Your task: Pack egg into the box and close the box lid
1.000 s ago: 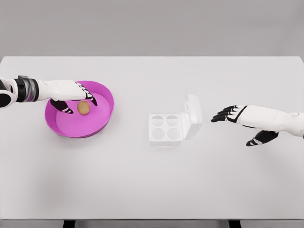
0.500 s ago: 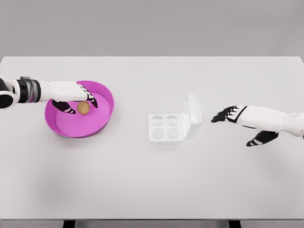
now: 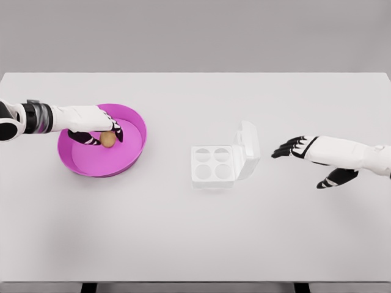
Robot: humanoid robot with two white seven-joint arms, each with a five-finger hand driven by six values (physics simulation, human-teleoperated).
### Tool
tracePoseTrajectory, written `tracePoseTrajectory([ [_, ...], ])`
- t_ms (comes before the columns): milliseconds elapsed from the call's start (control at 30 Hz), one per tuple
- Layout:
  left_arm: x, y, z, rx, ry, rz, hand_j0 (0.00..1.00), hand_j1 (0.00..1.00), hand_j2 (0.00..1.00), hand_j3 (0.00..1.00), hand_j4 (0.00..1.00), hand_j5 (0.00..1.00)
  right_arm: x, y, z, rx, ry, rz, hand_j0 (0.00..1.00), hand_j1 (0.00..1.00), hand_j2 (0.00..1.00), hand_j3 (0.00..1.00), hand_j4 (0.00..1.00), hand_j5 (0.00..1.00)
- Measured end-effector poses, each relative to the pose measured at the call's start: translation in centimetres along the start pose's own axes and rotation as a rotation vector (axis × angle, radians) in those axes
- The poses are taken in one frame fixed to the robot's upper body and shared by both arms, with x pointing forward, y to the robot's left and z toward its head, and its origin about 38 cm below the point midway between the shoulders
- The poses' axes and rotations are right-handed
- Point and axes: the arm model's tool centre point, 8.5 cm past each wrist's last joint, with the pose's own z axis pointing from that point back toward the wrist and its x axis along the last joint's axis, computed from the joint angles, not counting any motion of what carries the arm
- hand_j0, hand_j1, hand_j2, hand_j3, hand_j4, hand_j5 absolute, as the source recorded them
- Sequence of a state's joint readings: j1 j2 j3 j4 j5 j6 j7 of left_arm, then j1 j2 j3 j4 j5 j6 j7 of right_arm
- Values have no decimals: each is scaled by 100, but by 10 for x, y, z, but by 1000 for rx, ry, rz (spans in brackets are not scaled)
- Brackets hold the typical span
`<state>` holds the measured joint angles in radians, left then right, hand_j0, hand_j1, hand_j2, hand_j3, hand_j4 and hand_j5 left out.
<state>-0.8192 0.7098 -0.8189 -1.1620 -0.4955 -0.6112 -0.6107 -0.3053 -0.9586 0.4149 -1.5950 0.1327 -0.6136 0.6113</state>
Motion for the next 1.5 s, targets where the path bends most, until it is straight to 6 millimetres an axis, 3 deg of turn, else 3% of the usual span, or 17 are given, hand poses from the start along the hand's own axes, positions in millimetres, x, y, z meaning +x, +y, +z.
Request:
tracePoseTrajectory([
  [600, 1, 6, 1, 14, -7, -6, 49, 49, 49, 49, 49, 49, 0, 0, 0, 1, 1, 1, 100, 100, 100, 100, 100, 100],
  [1500, 26, 39, 19, 127, -89, -46, 43, 43, 43, 43, 43, 43, 0, -1, 1, 1, 3, 3, 100, 100, 100, 100, 100, 100],
])
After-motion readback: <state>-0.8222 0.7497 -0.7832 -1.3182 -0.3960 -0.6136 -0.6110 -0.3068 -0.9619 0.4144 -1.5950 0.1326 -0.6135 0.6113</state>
